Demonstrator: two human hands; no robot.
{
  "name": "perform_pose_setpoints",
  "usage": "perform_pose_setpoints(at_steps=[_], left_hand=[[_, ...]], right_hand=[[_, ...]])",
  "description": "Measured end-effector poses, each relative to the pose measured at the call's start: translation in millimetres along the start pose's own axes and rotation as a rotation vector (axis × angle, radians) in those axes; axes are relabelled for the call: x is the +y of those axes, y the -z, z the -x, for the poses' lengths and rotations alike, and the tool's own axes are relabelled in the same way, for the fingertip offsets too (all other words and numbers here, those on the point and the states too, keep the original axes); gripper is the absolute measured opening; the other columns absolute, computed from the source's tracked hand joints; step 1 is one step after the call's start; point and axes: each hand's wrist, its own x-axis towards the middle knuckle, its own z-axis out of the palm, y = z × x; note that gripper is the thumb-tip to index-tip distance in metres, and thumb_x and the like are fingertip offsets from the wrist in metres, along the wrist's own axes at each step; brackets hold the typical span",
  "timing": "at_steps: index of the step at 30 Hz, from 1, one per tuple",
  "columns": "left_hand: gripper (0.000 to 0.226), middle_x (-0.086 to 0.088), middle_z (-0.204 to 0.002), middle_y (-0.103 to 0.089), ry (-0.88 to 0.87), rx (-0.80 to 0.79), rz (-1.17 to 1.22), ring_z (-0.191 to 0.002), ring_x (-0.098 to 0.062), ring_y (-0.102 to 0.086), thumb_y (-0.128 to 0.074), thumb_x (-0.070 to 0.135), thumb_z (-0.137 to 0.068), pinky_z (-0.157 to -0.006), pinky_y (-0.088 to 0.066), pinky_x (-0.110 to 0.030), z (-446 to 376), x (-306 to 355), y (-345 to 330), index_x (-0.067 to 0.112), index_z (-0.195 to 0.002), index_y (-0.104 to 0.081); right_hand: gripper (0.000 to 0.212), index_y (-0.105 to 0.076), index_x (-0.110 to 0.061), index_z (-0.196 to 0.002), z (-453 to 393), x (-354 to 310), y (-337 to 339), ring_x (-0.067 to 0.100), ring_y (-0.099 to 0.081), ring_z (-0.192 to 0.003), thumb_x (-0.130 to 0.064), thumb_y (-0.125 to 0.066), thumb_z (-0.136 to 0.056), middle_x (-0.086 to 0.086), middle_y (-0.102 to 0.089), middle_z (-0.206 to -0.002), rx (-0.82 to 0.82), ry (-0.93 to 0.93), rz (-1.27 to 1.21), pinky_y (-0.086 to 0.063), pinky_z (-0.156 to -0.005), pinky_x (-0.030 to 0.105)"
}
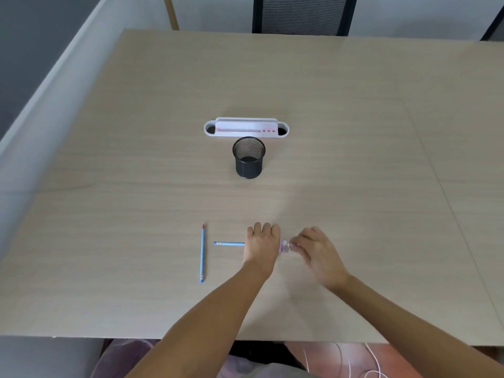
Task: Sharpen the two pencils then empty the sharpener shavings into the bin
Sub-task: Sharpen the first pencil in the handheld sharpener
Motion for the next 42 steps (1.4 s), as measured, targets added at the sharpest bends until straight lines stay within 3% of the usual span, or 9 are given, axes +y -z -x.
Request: perform_pose_setpoints(at_steps=[4,8,11,14,18,22,27,34,42], left_hand=[[0.053,0.001,-0.066,-0.055,0.004,-0.010,0.000,-0.061,-0.019,-0.050,-0.083,0.019,-0.036,-0.055,-0.037,-0.028,1,0,2,0.017,-0.077,-0.050],[0.054,0.003,-0.061,-0.053,-0.003,-0.008,0.010,-0.059,-0.018,-0.051,-0.085,0.028,-0.030,-0.055,-0.038,-0.028,-1,1,5,0.019,-0.072,-0.053],[0.055,0.002,-0.075,-0.057,-0.032,-0.024,-0.057,-0.075,-0.019,-0.053,-0.084,0.033,-0.044,-0.070,-0.041,-0.030,0,1,4,0.018,-0.086,-0.051],[0.053,0.000,-0.092,-0.056,-0.032,-0.027,-0.066,-0.090,-0.022,-0.050,-0.078,0.027,-0.060,-0.081,-0.039,-0.032,0,0,5,0.015,-0.099,-0.044],[0.046,-0.003,-0.098,-0.054,-0.041,-0.027,-0.027,-0.094,-0.023,-0.047,-0.072,0.023,-0.070,-0.080,-0.037,-0.033,-2,0,7,0.014,-0.102,-0.041],[0.048,-0.001,-0.091,-0.054,-0.033,-0.009,0.008,-0.085,-0.021,-0.049,-0.077,0.024,-0.060,-0.071,-0.037,-0.031,-2,1,5,0.016,-0.095,-0.045],[0.050,0.001,-0.068,-0.053,-0.001,-0.044,0.010,-0.064,-0.019,-0.047,-0.084,0.033,-0.039,-0.057,-0.034,-0.029,-3,2,6,0.020,-0.073,-0.051],[0.046,0.001,-0.071,-0.052,-0.012,-0.046,-0.044,-0.067,-0.019,-0.047,-0.080,0.024,-0.040,-0.058,-0.032,-0.028,-5,3,10,0.021,-0.075,-0.050],[0.058,-0.002,-0.079,-0.054,-0.007,-0.093,0.012,-0.073,-0.020,-0.049,-0.085,0.026,-0.038,-0.060,-0.031,-0.028,2,2,7,0.018,-0.084,-0.050]], right_hand=[[0.013,-0.071,-0.020,-0.067,-46,19,-10,0.020,-0.048,-0.059,-0.020,-0.066,-0.078,-0.002,-0.058,-0.066,0.057,-0.068,0.188,-0.043,-0.053,0.026],[0.024,-0.058,-0.019,-0.045,-39,16,-34,0.016,-0.037,-0.055,-0.001,-0.072,-0.051,-0.002,-0.048,-0.050,-0.067,-0.003,0.292,-0.022,-0.055,0.020],[0.022,-0.063,-0.021,-0.056,3,7,-43,0.013,-0.039,-0.062,-0.003,-0.074,-0.063,-0.005,-0.052,-0.056,-0.122,-0.070,0.178,-0.025,-0.056,0.016],[0.025,-0.065,-0.017,-0.074,31,-2,-30,0.012,-0.040,-0.072,-0.028,-0.047,-0.087,-0.004,-0.057,-0.074,-0.105,-0.161,-0.035,-0.035,-0.060,0.021],[0.026,-0.066,-0.019,-0.078,4,-4,2,0.019,-0.046,-0.070,-0.029,-0.045,-0.089,-0.004,-0.058,-0.077,-0.004,-0.071,-0.011,-0.038,-0.064,0.029],[0.017,-0.071,-0.024,-0.073,-38,20,-8,0.020,-0.046,-0.065,-0.030,-0.057,-0.082,-0.003,-0.059,-0.073,0.079,-0.109,0.145,-0.041,-0.058,0.032],[0.020,-0.063,-0.019,-0.052,-38,30,-49,0.020,-0.042,-0.052,-0.003,-0.075,-0.056,-0.001,-0.051,-0.056,-0.083,-0.111,0.218,-0.031,-0.054,0.026],[0.031,-0.067,-0.019,-0.078,29,-5,-21,0.017,-0.042,-0.069,-0.031,-0.040,-0.089,-0.006,-0.056,-0.077,-0.053,-0.172,-0.069,-0.035,-0.065,0.023],[0.020,-0.071,-0.027,-0.071,-38,21,-17,0.022,-0.049,-0.068,-0.035,-0.055,-0.081,-0.003,-0.058,-0.073,0.063,-0.140,0.206,-0.034,-0.059,0.031]])
